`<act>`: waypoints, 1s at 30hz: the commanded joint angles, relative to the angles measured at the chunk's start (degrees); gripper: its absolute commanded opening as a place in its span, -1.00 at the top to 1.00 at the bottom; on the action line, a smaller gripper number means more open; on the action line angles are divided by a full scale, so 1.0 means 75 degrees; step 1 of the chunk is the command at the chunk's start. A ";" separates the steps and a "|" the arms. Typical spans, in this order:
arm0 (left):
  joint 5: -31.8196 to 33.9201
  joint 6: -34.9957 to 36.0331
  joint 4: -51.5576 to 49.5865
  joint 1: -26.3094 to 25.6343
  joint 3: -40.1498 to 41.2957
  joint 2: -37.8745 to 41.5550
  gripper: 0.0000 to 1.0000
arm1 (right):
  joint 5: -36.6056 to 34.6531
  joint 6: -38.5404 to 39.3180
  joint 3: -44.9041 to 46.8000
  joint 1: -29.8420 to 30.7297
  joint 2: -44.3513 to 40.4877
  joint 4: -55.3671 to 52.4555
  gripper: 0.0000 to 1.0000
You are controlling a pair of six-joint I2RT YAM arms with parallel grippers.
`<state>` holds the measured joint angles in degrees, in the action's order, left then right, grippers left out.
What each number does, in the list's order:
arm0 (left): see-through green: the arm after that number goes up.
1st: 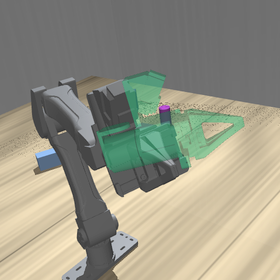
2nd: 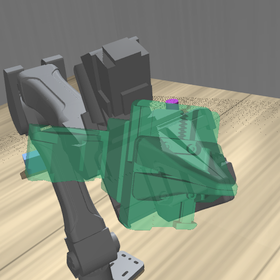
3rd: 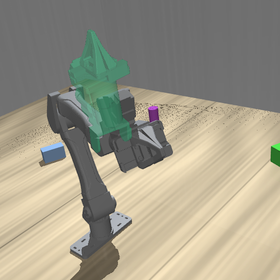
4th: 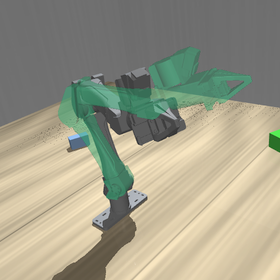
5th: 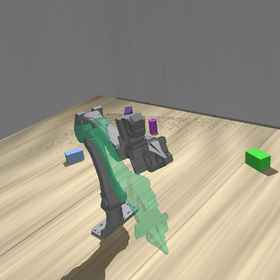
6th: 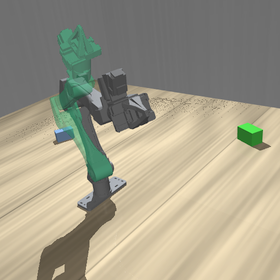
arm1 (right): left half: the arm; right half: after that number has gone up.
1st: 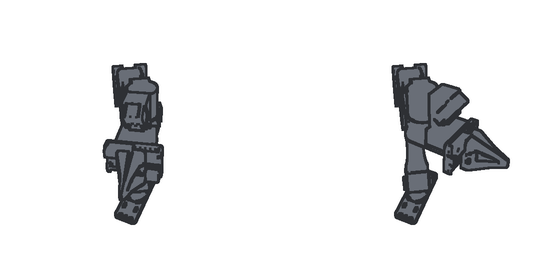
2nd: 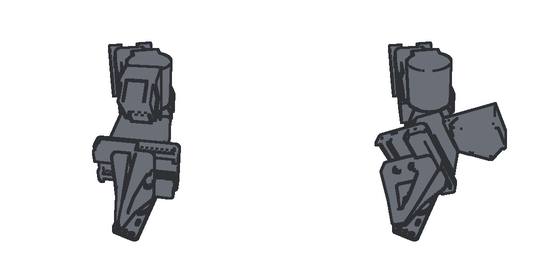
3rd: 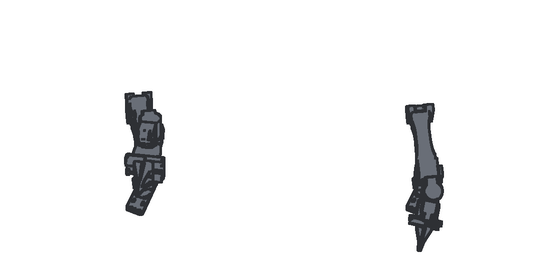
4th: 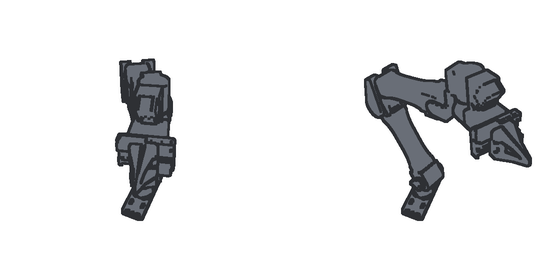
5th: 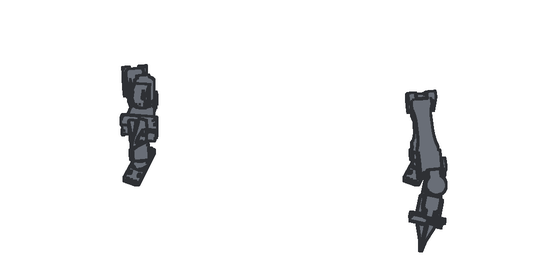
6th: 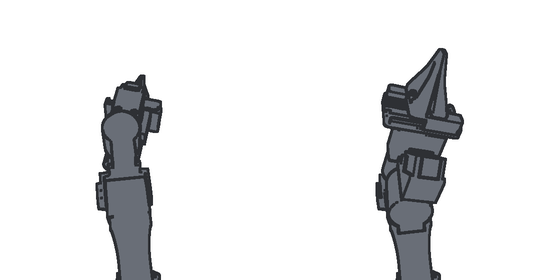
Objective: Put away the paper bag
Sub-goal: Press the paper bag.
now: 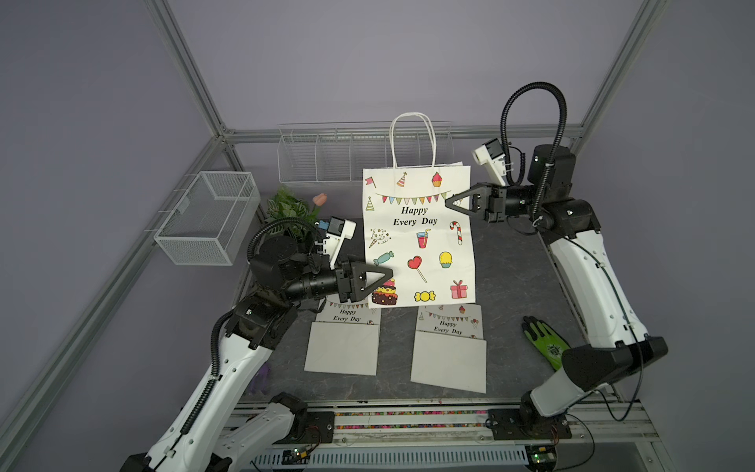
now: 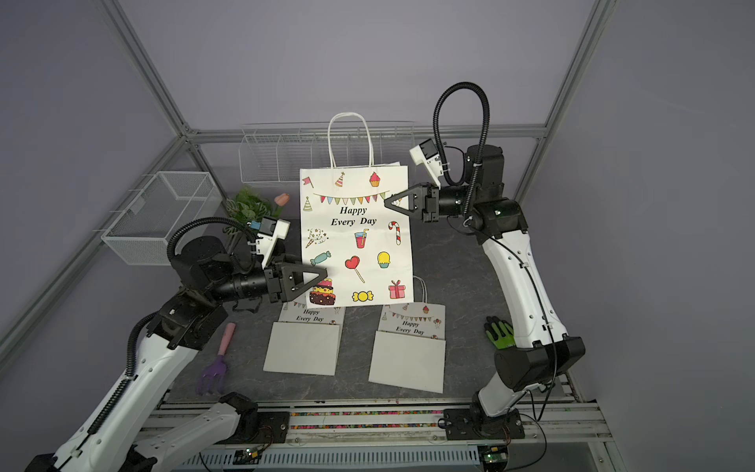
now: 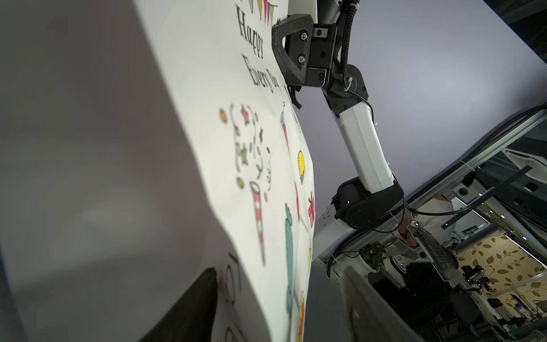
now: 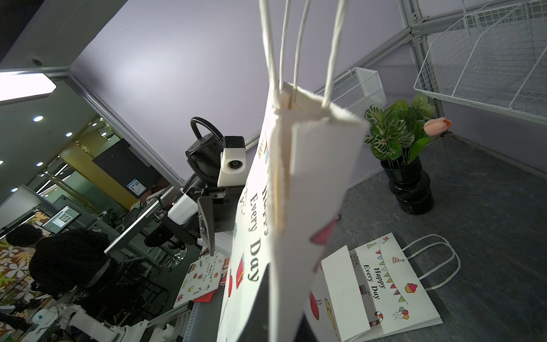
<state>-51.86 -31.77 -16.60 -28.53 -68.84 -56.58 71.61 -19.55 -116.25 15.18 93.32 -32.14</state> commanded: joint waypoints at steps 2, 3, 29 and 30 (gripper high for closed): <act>0.0296 0.0226 -0.0083 -0.0202 -0.0302 -0.0174 -0.35 | -0.0587 0.0966 -0.0251 0.0187 -0.0014 -0.0897 0.87; 0.0339 0.0238 -0.0091 -0.0231 -0.0300 -0.0202 -0.35 | -0.0656 0.1040 -0.0251 0.0223 -0.0042 -0.0977 0.87; 0.1046 0.0960 -0.0750 -0.0267 -0.0233 -0.0315 -0.18 | -0.0713 0.1089 0.0932 0.0127 -0.1268 -0.0387 0.87; 0.1193 0.1158 -0.0990 -0.0268 -0.0282 -0.0272 -0.20 | -0.0593 0.0983 0.1063 0.0075 -0.1354 -0.0202 0.87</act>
<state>-45.89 -27.66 -18.00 -30.30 -69.30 -59.66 64.77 -12.08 -109.86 16.51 84.97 -36.42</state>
